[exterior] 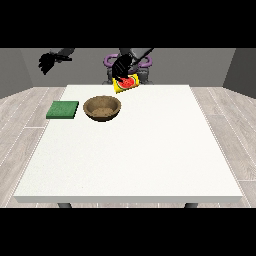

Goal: Pick the cup and pour the ball into the bowl, then pick the bowl and place it on the pad

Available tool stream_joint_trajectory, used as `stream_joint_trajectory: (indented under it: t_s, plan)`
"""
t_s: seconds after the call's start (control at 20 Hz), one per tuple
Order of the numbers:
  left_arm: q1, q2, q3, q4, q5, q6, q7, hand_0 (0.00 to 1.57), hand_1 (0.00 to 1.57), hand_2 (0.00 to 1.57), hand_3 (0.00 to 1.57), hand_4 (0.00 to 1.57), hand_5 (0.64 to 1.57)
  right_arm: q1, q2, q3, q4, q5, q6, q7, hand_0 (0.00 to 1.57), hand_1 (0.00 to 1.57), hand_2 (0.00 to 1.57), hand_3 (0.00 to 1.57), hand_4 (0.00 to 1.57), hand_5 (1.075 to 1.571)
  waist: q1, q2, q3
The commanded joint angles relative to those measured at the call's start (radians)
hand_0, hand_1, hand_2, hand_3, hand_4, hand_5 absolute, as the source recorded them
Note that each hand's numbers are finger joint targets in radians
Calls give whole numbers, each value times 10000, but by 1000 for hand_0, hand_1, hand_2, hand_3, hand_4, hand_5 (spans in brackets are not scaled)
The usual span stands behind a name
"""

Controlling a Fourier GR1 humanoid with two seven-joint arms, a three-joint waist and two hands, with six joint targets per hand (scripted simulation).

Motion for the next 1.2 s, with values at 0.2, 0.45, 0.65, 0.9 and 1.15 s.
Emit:
stream_joint_trajectory:
  t_s: [0.2, 0.45, 0.65, 0.9, 1.15]
  plan:
    - [-215, 120, 296, -297, -932, -505, -551, 1447, 1447, 1571, 1571, 1532, 1135, -49, 410, 216, -119, 44, -389, 430, 0, 0, 0, 0, 0, 1569, 216, 178, -12]
    - [1081, 116, 4101, -1818, 3088, 2035, 442, 1301, 1301, 1571, 1571, 1571, 1190, 423, 51, -344, 88, -290, -294, 363, 0, 0, 0, 0, 0, 1569, 1231, 15, -127]
    - [2113, -495, 5773, -2800, 5442, 3340, -317, 1023, 1023, 1257, 941, 1391, 1300, 255, 20, -545, 4, -347, -710, 503, 0, 0, 0, 0, 225, 1565, 1854, 331, -156]
    - [3335, -606, 6766, -4359, 9788, 4109, -1448, 0, 0, 0, 0, 0, 1541, -647, 882, -145, -312, -279, -1229, 407, 0, 0, 0, 0, 331, 1568, 1419, 1834, -263]
    - [4450, -613, 6546, -5914, 13379, 3101, -3931, 0, 0, 0, 0, 0, 1563, -1182, 1553, 82, -565, 194, -2571, 450, 0, 0, 0, 0, 252, 1571, 2092, 2225, -127]
